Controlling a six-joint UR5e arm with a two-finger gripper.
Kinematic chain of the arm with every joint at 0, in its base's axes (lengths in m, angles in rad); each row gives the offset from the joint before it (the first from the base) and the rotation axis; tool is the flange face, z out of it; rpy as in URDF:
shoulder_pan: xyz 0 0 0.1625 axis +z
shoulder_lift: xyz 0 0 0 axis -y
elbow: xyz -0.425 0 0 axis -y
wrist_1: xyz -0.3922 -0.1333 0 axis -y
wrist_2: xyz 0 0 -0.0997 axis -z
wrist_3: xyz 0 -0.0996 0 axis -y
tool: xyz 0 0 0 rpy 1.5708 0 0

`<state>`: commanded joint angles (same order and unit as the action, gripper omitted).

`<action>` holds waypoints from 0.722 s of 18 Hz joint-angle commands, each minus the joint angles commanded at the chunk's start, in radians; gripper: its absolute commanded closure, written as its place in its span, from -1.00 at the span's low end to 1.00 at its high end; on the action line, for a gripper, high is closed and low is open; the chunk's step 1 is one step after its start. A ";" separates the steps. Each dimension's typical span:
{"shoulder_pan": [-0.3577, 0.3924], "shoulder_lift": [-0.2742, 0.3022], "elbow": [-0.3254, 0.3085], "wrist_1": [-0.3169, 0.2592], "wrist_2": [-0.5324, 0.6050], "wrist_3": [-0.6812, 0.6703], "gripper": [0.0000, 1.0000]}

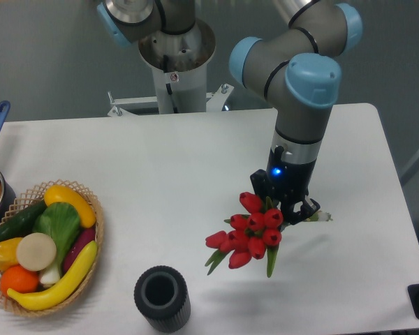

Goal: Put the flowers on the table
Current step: 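Lower the held tulip bunch toward the table surface, then tilt the tulips down and lay them flat on the table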

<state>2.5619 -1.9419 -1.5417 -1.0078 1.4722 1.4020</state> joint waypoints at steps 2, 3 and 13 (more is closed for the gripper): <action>-0.025 -0.021 -0.005 -0.002 0.068 0.017 0.42; -0.038 -0.032 -0.014 0.000 0.097 0.018 0.42; -0.071 -0.097 -0.041 0.009 0.152 0.029 0.40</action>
<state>2.4912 -2.0386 -1.5831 -0.9986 1.6245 1.4312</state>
